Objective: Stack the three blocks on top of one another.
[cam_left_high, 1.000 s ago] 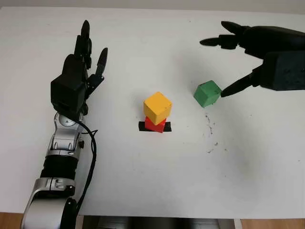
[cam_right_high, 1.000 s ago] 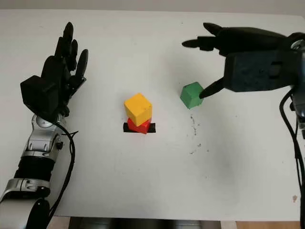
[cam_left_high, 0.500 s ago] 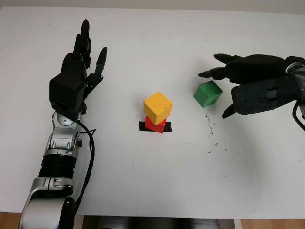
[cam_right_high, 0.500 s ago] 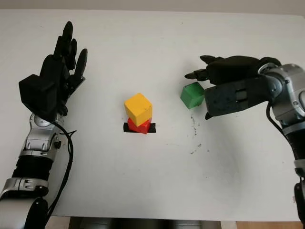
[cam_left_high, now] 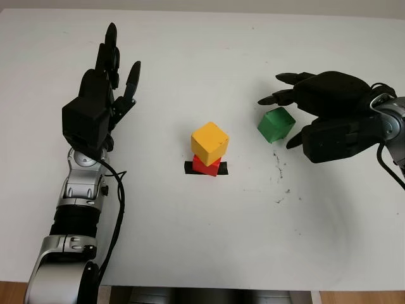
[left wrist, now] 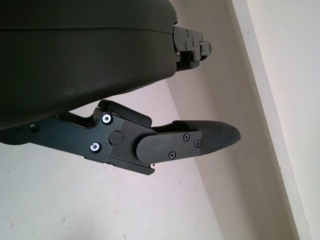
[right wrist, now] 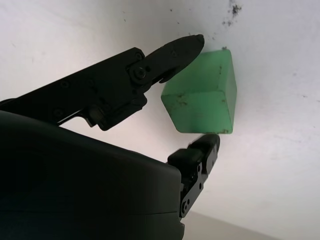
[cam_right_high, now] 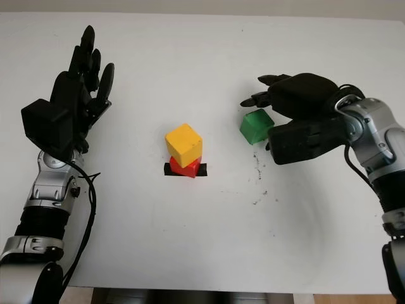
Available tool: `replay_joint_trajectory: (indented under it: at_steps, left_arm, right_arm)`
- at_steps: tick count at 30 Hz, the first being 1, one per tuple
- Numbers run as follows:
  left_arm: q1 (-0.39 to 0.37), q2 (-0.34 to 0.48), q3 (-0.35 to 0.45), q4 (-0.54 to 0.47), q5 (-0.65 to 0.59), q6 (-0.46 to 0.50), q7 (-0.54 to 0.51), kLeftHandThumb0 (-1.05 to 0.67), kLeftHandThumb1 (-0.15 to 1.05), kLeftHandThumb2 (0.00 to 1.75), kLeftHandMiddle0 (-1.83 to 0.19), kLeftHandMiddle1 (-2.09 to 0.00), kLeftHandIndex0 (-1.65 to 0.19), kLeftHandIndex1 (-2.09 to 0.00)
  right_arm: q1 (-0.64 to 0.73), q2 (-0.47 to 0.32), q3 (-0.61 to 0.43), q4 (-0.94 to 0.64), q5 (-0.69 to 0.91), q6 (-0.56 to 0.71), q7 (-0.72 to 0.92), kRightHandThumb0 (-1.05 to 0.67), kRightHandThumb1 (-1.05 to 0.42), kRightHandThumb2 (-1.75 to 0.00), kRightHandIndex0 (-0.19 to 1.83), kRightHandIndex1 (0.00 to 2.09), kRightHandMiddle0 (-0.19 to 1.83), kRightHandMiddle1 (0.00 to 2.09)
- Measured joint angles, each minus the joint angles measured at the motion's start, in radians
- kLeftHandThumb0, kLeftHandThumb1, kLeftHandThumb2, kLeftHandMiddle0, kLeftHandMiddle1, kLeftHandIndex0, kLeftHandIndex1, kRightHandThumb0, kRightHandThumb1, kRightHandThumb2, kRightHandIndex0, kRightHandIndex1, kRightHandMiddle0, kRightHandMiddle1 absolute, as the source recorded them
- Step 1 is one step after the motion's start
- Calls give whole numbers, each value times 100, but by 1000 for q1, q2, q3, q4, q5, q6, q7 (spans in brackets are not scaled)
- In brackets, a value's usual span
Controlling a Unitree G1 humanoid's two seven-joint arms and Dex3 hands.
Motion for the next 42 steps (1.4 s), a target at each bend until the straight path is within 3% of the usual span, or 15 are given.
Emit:
replay_joint_trajectory:
  at_steps: [4, 7, 23, 32, 42]
  left_arm:
    - [0, 0, 0, -1, 0, 0, 0, -70, 105, 48, 5, -5, 3, -5]
    - [0, 0, 0, -1, 0, 1, 0, -68, 105, 48, 5, -5, 3, -5]
    - [4, 0, 0, -16, -6, 33, -16, -64, 105, 44, 5, -5, 4, -5]
    - [5, 0, 1, -24, -3, 35, -15, -63, 105, 45, 5, -6, 5, -5]
    - [5, 2, 1, -23, 0, 31, -16, -61, 105, 47, 5, -5, 5, -5]
  right_arm:
    - [5, 0, 0, 23, -10, -33, -65, -33, -88, -6, 42, 8, 65, 80]
    - [5, 0, 0, 35, -23, -56, -104, -32, -89, -5, 46, 7, 65, 93]
    - [3, 0, -8, 53, -28, -56, -101, -31, -88, -5, 45, 5, 61, 98]
    - [3, 70, -100, 42, 174, 120, 18, -37, -90, -5, 44, 6, 54, 115]
    - [18, 115, -181, -78, 358, 260, 126, -39, -93, -6, 41, 4, 42, 130]
